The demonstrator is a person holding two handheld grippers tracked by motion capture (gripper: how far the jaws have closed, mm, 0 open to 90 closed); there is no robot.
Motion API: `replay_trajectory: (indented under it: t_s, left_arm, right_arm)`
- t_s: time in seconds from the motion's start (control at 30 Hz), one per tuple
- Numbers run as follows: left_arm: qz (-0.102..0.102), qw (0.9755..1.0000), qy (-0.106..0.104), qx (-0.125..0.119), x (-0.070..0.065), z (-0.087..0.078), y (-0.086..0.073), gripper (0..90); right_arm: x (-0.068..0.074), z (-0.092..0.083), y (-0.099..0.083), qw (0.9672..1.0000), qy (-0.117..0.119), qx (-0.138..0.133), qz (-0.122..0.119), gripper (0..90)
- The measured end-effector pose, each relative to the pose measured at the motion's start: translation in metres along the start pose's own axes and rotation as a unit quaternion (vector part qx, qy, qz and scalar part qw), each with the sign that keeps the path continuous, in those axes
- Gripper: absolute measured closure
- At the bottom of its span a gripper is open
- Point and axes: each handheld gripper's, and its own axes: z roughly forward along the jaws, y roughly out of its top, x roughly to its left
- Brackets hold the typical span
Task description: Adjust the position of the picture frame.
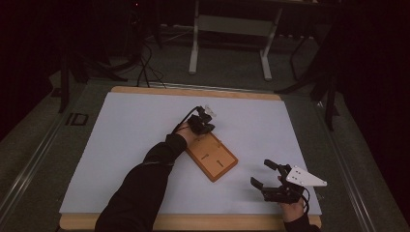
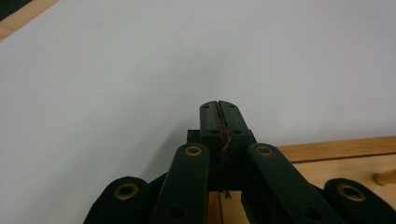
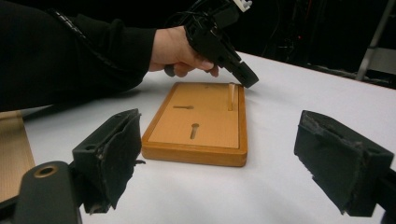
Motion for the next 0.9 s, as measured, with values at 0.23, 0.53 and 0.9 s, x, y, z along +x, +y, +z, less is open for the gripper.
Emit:
replay_trajectory:
  t_s: [0.23,0.53,0.9]
  left_arm:
    - [0.001,1.0000,-0.006,0.004,0.002,0.001,0.000,90.0]
    - [0.003,0.9998,-0.003,0.017,0.006,-0.011,-0.011,90.0]
    - [-0.014,0.9997,-0.006,0.021,0.009,-0.032,-0.033,90.0]
  right_arm:
    - [0.000,0.000,0.000,1.0000,-0.001,0.000,0.001,14.4]
    - [0.000,-0.001,0.000,1.0000,-0.002,-0.001,0.000,14.4]
    - [0.001,0.000,0.001,1.0000,-0.003,0.002,-0.003,14.3]
